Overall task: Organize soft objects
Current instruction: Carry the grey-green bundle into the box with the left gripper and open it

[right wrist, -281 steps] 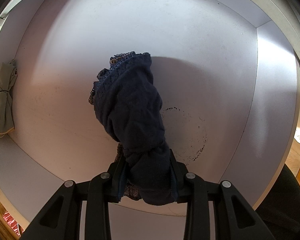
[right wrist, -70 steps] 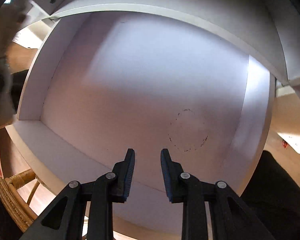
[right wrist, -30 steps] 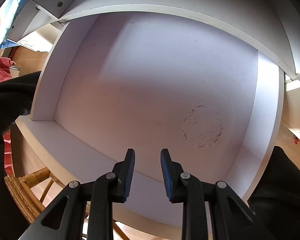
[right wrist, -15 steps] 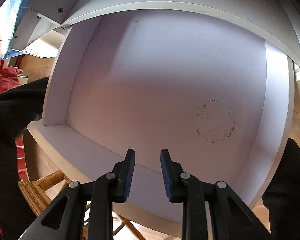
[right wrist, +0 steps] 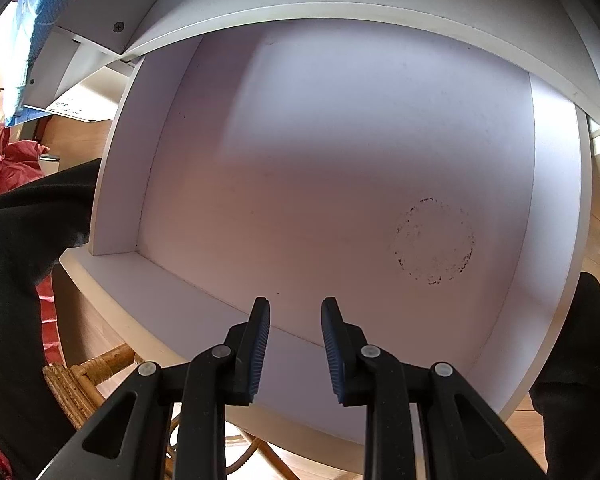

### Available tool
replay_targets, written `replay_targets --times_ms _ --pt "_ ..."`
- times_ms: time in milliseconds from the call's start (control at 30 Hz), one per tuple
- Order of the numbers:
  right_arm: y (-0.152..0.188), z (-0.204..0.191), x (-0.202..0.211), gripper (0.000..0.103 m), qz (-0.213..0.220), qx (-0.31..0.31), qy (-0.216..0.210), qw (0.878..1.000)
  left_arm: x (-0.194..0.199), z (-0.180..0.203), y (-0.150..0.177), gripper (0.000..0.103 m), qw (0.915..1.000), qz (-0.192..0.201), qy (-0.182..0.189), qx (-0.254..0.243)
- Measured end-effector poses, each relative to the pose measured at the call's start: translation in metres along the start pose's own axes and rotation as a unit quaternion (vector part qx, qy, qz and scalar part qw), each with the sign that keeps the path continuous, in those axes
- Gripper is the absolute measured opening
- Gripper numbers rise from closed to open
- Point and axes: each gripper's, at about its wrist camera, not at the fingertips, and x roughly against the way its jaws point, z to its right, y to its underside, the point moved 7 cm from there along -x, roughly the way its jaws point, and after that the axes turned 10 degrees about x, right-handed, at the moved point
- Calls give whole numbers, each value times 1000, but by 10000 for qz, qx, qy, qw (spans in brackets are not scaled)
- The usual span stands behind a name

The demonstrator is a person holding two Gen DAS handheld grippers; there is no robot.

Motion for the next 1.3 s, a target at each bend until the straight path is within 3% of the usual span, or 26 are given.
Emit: replay_targets --times_ms 67,133,200,267,333,367,400,500,667,767,967,1033,1100,1167,1300 --pt "0 2 1 26 7 -8 16 10000 6 14 9 31 9990 33 270 -348" --pt "0 0 4 26 6 -29 23 10000 12 20 18 40 9977 42 317 -601" --pt "0 0 5 26 11 -44 20 10000 18 17 23 66 9980 82 225 -578" --pt "-1 1 6 26 26 -46 30 10000 27 9 24 77 9988 168 350 -312" --pt "0 0 3 26 33 -46 30 10000 37 5 26 76 9965 179 816 -19" --pt "0 0 3 26 36 -49 30 10000 42 3 25 68 9955 239 915 27" --pt "0 0 2 26 34 -48 32 10000 46 4 26 52 9951 293 941 -35" --pt "1 0 1 26 24 -56 47 10000 42 4 28 32 9979 228 581 -165" --pt "0 -1 1 26 23 -62 62 10000 27 17 24 29 9960 212 870 37" --pt "-1 -2 1 26 12 -84 59 9999 19 20 22 29 9932 290 1048 418" --pt "0 -1 0 26 42 -75 62 9999 4 -5 35 36 9954 220 696 618" --pt "0 -1 0 26 40 -44 65 10000 8 -8 37 48 9934 262 882 689" --pt "-1 -3 0 26 53 5 95 9999 16 -6 43 68 9922 318 1038 616" --pt "-2 -4 1 26 62 44 109 9999 30 -2 53 78 9939 563 866 377" --pt "-1 -3 -1 26 40 37 198 9998 42 1 73 79 9951 901 402 -43"
